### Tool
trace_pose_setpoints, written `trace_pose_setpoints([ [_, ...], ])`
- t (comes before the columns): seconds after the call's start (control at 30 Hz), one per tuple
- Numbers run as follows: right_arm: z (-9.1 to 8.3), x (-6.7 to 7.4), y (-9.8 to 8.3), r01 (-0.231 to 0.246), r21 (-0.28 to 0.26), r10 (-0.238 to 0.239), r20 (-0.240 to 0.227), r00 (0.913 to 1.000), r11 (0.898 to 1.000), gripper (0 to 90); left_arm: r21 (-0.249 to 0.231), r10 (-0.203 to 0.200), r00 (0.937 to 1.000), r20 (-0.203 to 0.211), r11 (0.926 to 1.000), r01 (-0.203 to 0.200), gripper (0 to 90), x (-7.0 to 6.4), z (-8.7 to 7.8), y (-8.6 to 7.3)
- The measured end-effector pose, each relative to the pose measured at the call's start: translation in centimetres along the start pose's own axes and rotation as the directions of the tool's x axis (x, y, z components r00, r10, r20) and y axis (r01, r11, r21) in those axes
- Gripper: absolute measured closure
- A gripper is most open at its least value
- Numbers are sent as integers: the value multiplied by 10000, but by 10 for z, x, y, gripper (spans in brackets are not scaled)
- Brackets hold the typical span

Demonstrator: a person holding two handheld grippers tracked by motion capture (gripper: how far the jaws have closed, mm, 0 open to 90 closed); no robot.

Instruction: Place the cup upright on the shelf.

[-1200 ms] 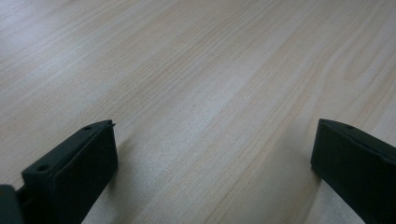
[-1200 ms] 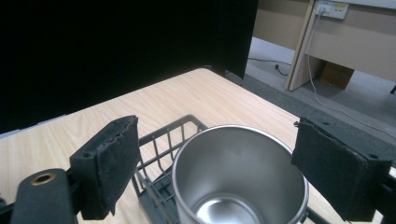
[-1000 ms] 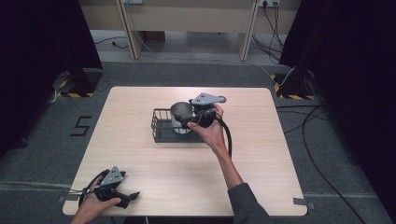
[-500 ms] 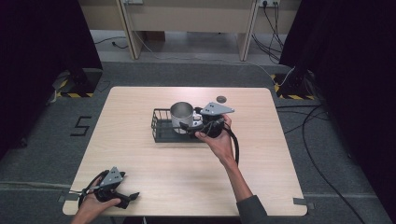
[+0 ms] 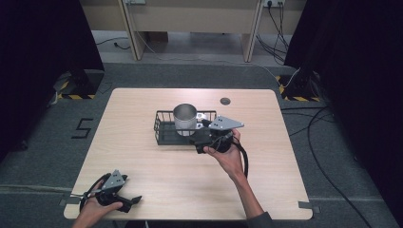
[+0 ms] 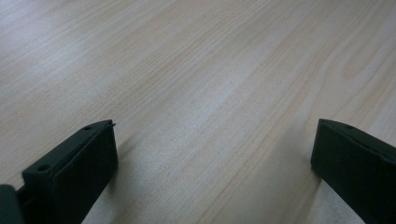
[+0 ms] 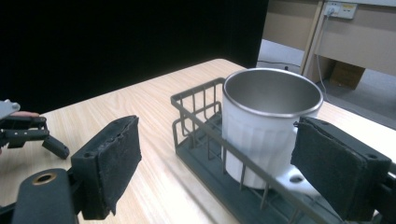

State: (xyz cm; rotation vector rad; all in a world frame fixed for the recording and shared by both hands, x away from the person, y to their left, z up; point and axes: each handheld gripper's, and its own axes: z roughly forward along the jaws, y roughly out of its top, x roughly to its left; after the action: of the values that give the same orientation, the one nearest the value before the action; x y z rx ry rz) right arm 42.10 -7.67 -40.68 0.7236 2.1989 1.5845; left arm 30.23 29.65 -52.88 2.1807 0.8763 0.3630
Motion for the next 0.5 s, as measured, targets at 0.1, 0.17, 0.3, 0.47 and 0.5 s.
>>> trace_pose_setpoints([
  [0.1,-5,1,-5,13,25,-13,86,10000,10000,154,-4,-6,10000,0,10000,6,0,0,0,0],
  [0.17,-8,2,-8,-60,-14,60,102,9999,10000,154,-2,-3,10000,-1,10000,3,0,0,0,0],
  [0.3,-13,4,-13,-96,-43,97,138,9999,9999,155,-1,0,10000,-2,10000,0,0,0,0,0],
  [0.47,-19,8,-21,-55,45,54,224,9997,10000,155,1,-3,10000,-2,10000,3,0,0,0,0],
  [0.5,-20,8,-22,-48,53,47,246,9997,10000,155,0,-3,10000,-4,10000,3,0,0,0,0],
])
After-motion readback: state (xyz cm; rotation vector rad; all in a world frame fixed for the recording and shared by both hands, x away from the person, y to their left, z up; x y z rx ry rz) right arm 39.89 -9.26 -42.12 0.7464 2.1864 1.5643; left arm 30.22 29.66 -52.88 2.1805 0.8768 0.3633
